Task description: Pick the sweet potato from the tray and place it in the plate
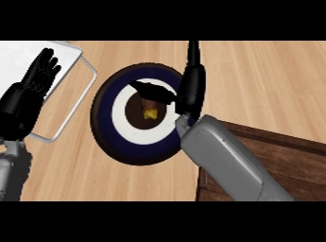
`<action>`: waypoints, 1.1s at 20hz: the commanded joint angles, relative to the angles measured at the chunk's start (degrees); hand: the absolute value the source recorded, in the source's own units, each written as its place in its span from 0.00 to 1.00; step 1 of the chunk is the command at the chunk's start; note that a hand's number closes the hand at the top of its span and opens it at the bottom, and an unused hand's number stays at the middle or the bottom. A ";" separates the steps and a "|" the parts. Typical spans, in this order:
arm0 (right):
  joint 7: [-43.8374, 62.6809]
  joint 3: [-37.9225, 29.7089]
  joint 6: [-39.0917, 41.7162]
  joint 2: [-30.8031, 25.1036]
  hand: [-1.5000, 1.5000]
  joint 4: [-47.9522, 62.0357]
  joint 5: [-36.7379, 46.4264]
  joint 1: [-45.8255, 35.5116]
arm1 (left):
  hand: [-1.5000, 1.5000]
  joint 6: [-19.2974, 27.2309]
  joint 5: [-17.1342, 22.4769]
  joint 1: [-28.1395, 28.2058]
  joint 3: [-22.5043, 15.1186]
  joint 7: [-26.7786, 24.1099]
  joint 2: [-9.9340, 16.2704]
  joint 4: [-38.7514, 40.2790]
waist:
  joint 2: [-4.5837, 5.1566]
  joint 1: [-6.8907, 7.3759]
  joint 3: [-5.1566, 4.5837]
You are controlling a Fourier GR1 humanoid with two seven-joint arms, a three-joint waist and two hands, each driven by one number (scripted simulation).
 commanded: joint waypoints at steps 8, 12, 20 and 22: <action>-16.11 -3.41 8.42 -11.00 0.00 -26.38 -8.30 28.94 | 0.50 1.38 -2.80 -0.03 -0.35 -3.00 -1.91 2.53 | -0.18 -1.60 -0.01; -26.24 -7.71 15.43 -13.94 0.00 -28.03 -14.85 38.99 | 0.50 -2.13 1.09 1.42 3.13 0.10 1.49 -0.51 | -0.18 -1.17 0.02; -35.66 -15.02 25.66 -16.08 0.00 -30.17 -18.72 49.05 | 0.50 -1.15 -1.14 4.29 0.81 -0.99 -2.03 -3.28 | -0.21 -0.92 -0.03; -34.04 -19.38 27.04 -16.71 0.00 -29.03 -19.58 46.39 | 0.50 -1.25 0.56 2.53 2.11 5.57 -0.95 -7.07 | -0.21 -0.76 -0.02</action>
